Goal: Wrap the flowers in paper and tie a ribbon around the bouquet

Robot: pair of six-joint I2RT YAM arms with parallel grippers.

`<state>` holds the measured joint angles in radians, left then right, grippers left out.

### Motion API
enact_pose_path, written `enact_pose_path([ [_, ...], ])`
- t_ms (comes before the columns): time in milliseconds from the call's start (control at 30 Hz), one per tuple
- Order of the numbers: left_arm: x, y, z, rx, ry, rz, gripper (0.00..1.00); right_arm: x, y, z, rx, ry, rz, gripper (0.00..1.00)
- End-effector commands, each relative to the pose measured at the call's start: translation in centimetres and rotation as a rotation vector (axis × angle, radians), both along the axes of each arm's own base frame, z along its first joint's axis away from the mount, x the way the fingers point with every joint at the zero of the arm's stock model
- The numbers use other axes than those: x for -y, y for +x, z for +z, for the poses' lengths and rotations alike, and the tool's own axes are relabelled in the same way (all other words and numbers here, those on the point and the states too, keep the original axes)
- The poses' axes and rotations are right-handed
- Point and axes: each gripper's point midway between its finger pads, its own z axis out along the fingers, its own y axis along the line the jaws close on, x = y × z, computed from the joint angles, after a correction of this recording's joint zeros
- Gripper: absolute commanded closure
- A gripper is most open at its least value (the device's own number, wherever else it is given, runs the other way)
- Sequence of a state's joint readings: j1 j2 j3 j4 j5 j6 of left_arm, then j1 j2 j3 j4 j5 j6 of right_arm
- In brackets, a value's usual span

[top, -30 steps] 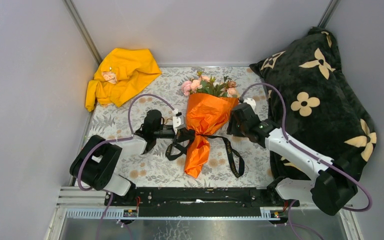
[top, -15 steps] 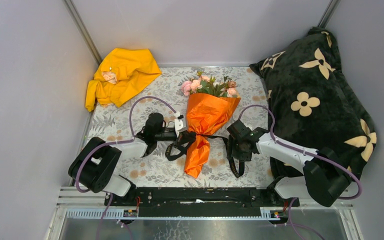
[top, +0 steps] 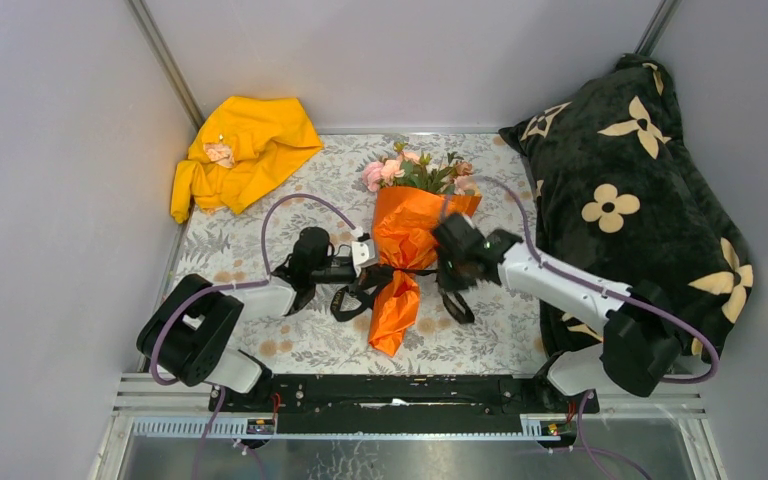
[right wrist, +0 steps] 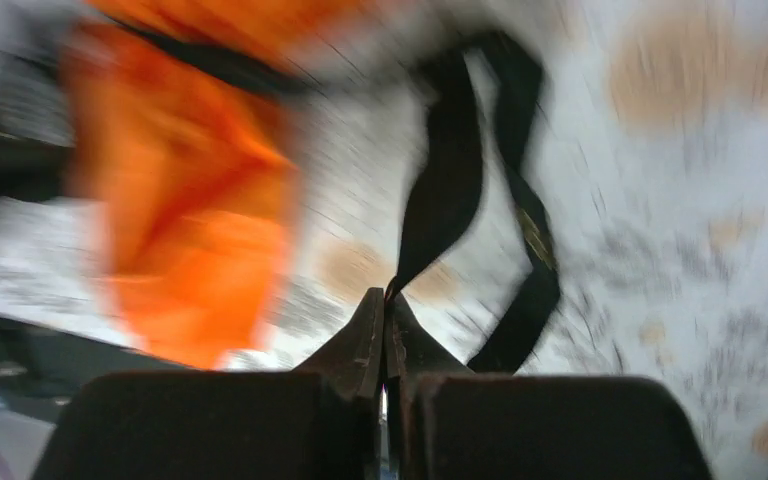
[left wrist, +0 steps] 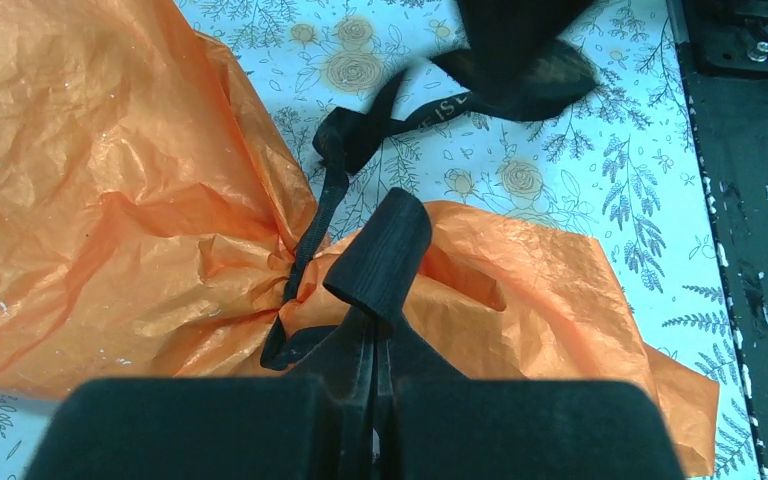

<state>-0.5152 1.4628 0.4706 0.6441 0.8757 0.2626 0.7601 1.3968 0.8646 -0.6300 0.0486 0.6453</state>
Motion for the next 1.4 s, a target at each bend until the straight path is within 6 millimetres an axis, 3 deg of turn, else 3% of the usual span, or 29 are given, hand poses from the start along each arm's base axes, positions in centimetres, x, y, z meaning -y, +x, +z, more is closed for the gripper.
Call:
enact_pose_path([
  [0, 0.2, 0.7, 1.2, 0.142, -0.012, 0.004, 1.00, -8.2, 9.5, 12.0, 0.402, 0.216, 0.195, 1.00],
  [67, 0.2, 0.3, 1.1, 0.164, -0.007, -0.012, 1.00, -12.2, 12.2, 15.0, 0.483, 0.326, 0.233, 1.00],
  [133, 0.0, -0.1, 0.9, 0.177, 0.001, -0.021, 1.00, -16.0, 14.2, 16.4, 0.521, 0.407, 0.268, 1.00],
  [200, -0.2, -0.4, 0.9, 0.181, 0.004, -0.021, 1.00, -19.4, 15.9, 16.9, 0.556, 0.438, 0.285, 1.00],
  [300, -0.5, -0.8, 1.1, 0.193, 0.004, -0.017, 1.00, -23.5, 16.7, 15.6, 0.527, 0.482, 0.322, 0.99],
  [400, -0.8, -1.1, 1.3, 0.197, -0.001, -0.011, 1.00, -25.5, 16.6, 14.2, 0.455, 0.502, 0.355, 0.71],
  [533, -0.9, -1.4, 1.3, 0.185, -0.012, -0.009, 1.00, -24.1, 16.9, 15.5, 0.488, 0.412, 0.422, 0.38],
  [600, -0.8, -1.6, 1.2, 0.173, -0.019, -0.009, 1.00, -22.6, 17.0, 16.9, 0.517, 0.379, 0.454, 0.27],
  [700, -0.8, -1.7, 1.3, 0.158, -0.024, -0.008, 1.00, -19.0, 16.8, 19.1, 0.583, 0.359, 0.472, 0.21],
  [767, -0.8, -1.6, 1.3, 0.152, -0.027, -0.004, 1.00, -16.5, 16.0, 19.9, 0.633, 0.407, 0.501, 0.20],
  [833, -0.7, -1.5, 1.4, 0.148, -0.029, -0.001, 1.00, -15.0, 13.8, 20.3, 0.671, 0.521, 0.587, 0.20],
  [933, -0.6, -1.4, 1.4, 0.138, -0.029, 0.003, 1.00, -14.3, 8.9, 19.7, 0.748, 0.670, 0.782, 0.22],
  [967, -0.6, -1.3, 1.4, 0.134, -0.029, 0.003, 1.00, -14.1, 7.1, 18.3, 0.745, 0.717, 0.833, 0.22],
  [1000, -0.6, -1.3, 1.4, 0.132, -0.030, 0.004, 1.00, -14.0, 6.3, 18.9, 0.806, 0.756, 0.867, 0.23],
  [1133, -0.5, -1.2, 1.5, 0.129, -0.030, 0.002, 1.00, -13.6, 5.9, 16.8, 0.809, 0.753, 0.863, 0.24],
  [1367, -0.4, -1.2, 1.4, 0.118, -0.027, 0.003, 1.00, -15.3, 5.8, 13.7, 0.666, 0.817, 0.850, 0.32],
])
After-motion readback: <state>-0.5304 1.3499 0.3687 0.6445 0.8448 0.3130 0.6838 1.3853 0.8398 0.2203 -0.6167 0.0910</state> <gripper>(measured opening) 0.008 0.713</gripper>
